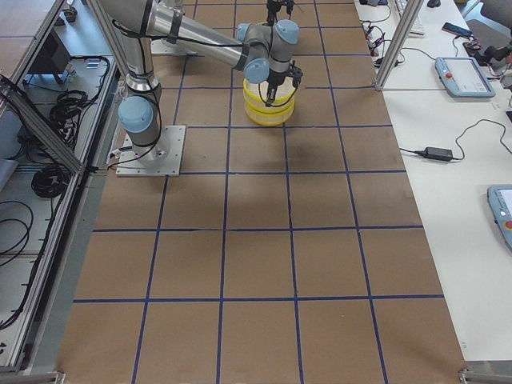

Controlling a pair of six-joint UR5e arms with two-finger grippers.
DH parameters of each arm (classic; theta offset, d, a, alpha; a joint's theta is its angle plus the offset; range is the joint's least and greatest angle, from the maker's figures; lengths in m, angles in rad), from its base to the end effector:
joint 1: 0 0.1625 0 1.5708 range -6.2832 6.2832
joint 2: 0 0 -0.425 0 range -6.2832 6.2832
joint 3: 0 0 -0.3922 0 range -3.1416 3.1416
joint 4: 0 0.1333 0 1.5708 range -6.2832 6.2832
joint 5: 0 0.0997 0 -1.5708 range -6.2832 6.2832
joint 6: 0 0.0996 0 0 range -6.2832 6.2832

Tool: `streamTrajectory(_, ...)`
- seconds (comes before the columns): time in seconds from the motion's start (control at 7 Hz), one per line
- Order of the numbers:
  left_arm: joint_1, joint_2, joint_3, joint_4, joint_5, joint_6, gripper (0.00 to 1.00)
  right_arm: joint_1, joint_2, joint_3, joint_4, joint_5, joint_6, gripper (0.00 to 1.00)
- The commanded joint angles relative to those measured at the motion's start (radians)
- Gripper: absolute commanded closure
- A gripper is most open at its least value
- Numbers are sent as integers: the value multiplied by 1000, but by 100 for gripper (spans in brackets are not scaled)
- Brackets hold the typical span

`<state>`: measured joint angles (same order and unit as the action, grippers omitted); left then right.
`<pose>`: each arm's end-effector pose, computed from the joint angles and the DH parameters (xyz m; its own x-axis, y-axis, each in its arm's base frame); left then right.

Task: Place buns in different layers of steamer
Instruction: 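Move the left gripper to the brown bun while the right restacks the top tier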

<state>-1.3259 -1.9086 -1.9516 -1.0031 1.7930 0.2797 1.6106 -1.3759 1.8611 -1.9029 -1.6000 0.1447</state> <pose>0.0181 -0.5315 0.1942 -0.9834 0.0684 -0.1679 0.0331 0.9783 0.2046 0.1507 -0.5070 0.2829 -0.9938 0.0986 0.0506 0.1051 0.9836 0.1467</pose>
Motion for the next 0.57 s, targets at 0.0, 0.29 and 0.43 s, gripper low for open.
streamTrajectory(0.0,7,-10,-10,1,-6,3,57,0,6,1,-1,2,-1,86)
streamTrajectory(0.29,7,-10,-10,1,-7,3,85,-1,6,-5,-1,-6,-13,86)
streamTrajectory(0.43,7,-7,-9,0,-6,3,88,-1,5,-6,-1,-11,-14,85)
